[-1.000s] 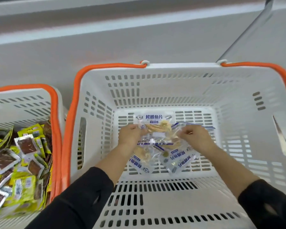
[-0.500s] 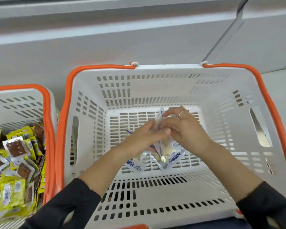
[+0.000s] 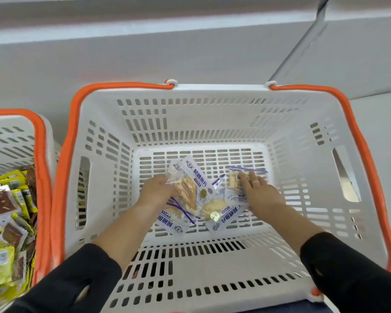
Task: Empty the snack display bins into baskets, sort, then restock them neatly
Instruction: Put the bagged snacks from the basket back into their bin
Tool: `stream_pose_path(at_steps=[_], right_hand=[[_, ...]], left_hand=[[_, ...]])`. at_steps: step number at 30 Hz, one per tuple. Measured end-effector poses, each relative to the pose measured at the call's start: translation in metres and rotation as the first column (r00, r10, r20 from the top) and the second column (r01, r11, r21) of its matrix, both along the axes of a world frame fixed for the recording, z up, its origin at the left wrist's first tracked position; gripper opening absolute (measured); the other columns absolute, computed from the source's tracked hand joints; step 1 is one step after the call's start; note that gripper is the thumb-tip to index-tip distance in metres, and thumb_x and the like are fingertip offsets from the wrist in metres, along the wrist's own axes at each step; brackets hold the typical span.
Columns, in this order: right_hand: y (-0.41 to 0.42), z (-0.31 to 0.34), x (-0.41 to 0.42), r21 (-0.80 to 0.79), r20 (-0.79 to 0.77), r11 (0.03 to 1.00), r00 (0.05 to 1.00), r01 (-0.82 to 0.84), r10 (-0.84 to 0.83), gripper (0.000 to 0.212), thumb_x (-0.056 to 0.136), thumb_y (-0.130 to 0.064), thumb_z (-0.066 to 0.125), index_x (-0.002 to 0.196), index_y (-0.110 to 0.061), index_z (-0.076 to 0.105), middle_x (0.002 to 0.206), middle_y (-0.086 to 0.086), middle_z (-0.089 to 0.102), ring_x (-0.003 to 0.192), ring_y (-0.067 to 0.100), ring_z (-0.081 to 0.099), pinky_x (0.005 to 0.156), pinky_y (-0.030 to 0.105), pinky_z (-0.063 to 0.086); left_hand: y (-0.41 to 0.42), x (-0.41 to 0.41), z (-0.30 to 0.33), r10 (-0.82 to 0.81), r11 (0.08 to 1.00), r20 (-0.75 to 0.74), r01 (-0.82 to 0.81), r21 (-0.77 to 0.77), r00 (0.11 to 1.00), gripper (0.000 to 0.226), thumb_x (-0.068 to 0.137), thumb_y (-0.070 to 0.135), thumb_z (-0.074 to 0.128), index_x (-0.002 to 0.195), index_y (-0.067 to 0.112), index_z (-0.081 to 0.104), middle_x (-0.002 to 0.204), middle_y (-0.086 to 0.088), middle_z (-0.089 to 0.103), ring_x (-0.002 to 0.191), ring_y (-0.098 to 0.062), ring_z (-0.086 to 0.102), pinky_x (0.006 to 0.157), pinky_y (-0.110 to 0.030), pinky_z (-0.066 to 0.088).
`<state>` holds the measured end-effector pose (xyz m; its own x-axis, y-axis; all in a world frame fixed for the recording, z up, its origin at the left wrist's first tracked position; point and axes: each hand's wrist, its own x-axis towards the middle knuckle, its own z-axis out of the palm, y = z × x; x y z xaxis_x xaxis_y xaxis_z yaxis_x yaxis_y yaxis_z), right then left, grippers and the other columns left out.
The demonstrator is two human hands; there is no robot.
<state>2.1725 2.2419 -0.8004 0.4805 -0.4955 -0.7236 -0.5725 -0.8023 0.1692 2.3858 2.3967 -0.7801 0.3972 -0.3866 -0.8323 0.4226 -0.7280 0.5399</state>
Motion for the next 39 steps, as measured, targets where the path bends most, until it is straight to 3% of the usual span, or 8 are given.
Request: stream_pose_path(at_steps=[5, 10, 19, 21, 26, 30, 35, 39], right_hand=[[-0.015, 0.011, 0.008, 0.101, 0.291, 0.963, 0.918, 0.251, -0.270, 0.056, 0.099, -0.021, 0.042, 0.151, -0.016, 0.022, 0.117, 0.012, 0.062, 0.085, 0.022, 0.063, 0.064, 0.029, 0.049], [-0.028, 0.058, 0.008, 0.738, 0.367, 0.382, 0.145, 0.556, -0.919, 0.011, 0.091, -0.003, 0.052, 0.087, -0.007, 0.061, 0.079, 0.007, 0.059, 0.068, 0.022, 0.051, 0.063, 0.029, 0.041], [-0.018, 0.088, 0.017, 0.774, 0.330, 0.449, 0.320, 0.447, -0.888, 0.007, 0.089, -0.012, 0.063, 0.091, -0.014, 0.070, 0.086, 0.003, 0.072, 0.079, 0.020, 0.064, 0.076, 0.034, 0.048], [-0.018, 0.106, 0.019, 0.794, 0.354, 0.471, 0.337, 0.384, -0.872, 0.013, 0.086, -0.024, 0.069, 0.089, -0.012, 0.073, 0.087, 0.006, 0.073, 0.075, 0.022, 0.066, 0.072, 0.026, 0.045], [-0.015, 0.163, 0.026, 0.804, 0.443, 0.519, 0.291, 0.288, -0.848, 0.020, 0.082, -0.020, 0.072, 0.101, -0.013, 0.075, 0.103, 0.001, 0.072, 0.078, 0.010, 0.066, 0.068, 0.012, 0.049], [-0.005, 0.212, 0.041, 0.758, 0.564, 0.617, 0.264, 0.210, -0.782, 0.023, 0.080, -0.024, 0.076, 0.103, -0.022, 0.072, 0.105, -0.020, 0.065, 0.090, -0.010, 0.061, 0.073, 0.008, 0.046], [0.019, 0.282, 0.057, 0.618, 0.742, 0.780, 0.256, 0.100, -0.620, 0.022, 0.080, -0.018, 0.077, 0.087, 0.000, 0.068, 0.073, -0.003, 0.063, 0.060, -0.007, 0.053, 0.058, 0.012, 0.039], [0.031, 0.327, 0.070, 0.595, 0.790, 0.786, 0.056, 0.170, -0.611, 0.047, 0.069, -0.030, 0.085, 0.109, -0.023, 0.061, 0.098, -0.008, 0.065, 0.087, 0.005, 0.063, 0.076, 0.024, 0.051]], left_hand=[[-0.002, 0.003, 0.005, 0.176, 0.984, -0.082, -0.176, 0.006, 0.981, 0.049, 0.084, -0.016, 0.061, 0.131, -0.001, 0.051, 0.110, -0.022, 0.063, 0.083, -0.024, 0.068, 0.044, -0.022, 0.053], [-0.005, 0.011, 0.002, 0.326, 0.943, -0.026, -0.327, -0.064, 0.945, 0.072, 0.089, -0.010, 0.058, 0.151, 0.011, 0.028, 0.131, -0.014, 0.055, 0.079, -0.014, 0.064, 0.054, -0.025, 0.054], [-0.010, 0.012, 0.020, 0.253, 0.954, 0.025, -0.244, -0.175, 0.967, 0.039, 0.091, -0.004, 0.057, 0.115, 0.025, 0.046, 0.096, -0.002, 0.063, 0.079, -0.020, 0.065, 0.049, -0.024, 0.055], [-0.014, 0.015, 0.028, 0.159, 0.966, 0.026, -0.150, -0.208, 0.987, 0.035, 0.091, -0.001, 0.059, 0.120, 0.017, 0.054, 0.105, -0.005, 0.066, 0.093, -0.023, 0.066, 0.070, -0.032, 0.059], [-0.011, 0.018, 0.085, 0.027, 0.950, -0.047, -0.040, -0.309, 0.999, 0.050, 0.091, -0.001, 0.059, 0.130, 0.027, 0.046, 0.109, -0.001, 0.066, 0.100, -0.020, 0.063, 0.096, -0.049, 0.050], [0.000, 0.016, 0.147, -0.050, 0.919, -0.095, 0.008, -0.394, 0.994, 0.057, 0.085, 0.003, 0.063, 0.139, 0.007, 0.047, 0.119, -0.010, 0.063, 0.097, -0.028, 0.064, 0.081, -0.047, 0.058], [0.014, 0.011, 0.234, -0.124, 0.849, 0.119, 0.167, -0.502, 0.985, 0.063, 0.061, 0.063, 0.075, 0.112, 0.027, 0.071, 0.119, -0.004, 0.068, 0.111, -0.028, 0.062, 0.098, -0.052, 0.048], [0.029, 0.008, 0.285, -0.065, 0.778, 0.328, 0.254, -0.575, 0.942, 0.049, 0.067, 0.043, 0.079, 0.110, 0.020, 0.070, 0.099, 0.000, 0.075, 0.094, -0.020, 0.071, 0.091, -0.042, 0.053]])
